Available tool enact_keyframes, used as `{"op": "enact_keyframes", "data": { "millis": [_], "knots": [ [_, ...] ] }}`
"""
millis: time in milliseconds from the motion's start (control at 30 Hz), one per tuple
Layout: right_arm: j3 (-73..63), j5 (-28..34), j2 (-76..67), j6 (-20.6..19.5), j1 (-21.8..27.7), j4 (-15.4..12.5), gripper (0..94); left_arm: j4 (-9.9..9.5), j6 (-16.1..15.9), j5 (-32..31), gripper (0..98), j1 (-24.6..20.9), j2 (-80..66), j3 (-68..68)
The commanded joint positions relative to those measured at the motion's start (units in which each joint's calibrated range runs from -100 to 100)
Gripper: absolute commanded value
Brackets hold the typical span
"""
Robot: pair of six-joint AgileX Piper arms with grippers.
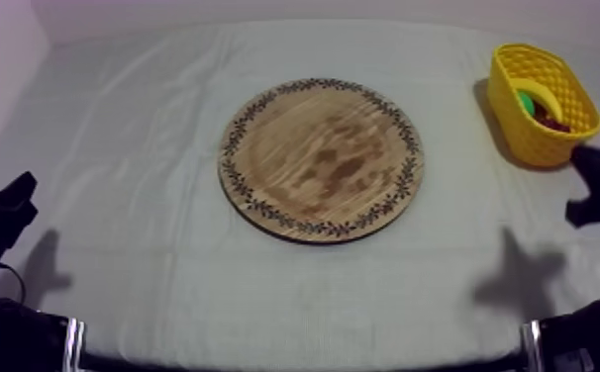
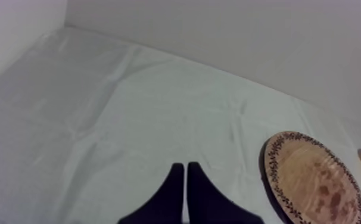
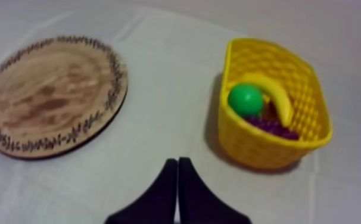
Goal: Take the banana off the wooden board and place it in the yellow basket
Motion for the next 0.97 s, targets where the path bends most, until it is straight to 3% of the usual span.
{"op": "enact_keyframes", "data": {
  "millis": [0, 200, 333, 467, 933],
  "knots": [
    [5.70, 0.72, -4.53, -0.95, -0.48, 0.58, 0.2, 0.02, 0.02, 0.00, 0.1, 0.01, 0.00, 0.00],
    [8.81, 2.02, -10.45, -2.34, -2.15, 0.97, 0.2, 0.02, -0.01, 0.00, 0.1, 0.01, 0.00, 0.00],
    [10.53, -1.16, -13.14, -3.07, -3.58, 3.80, 0.3, 0.02, 0.01, 0.00, 0.1, 0.01, 0.00, 0.00],
    [11.83, -5.27, -14.07, -0.91, -3.63, 5.34, 0.3, 0.02, 0.01, 0.00, 0.1, 0.01, 0.00, 0.00],
    [12.24, -6.44, -14.36, -1.01, -2.59, 5.79, 0.3, 0.02, 0.02, 0.00, 0.1, 0.01, 0.00, 0.00]
  ]
}}
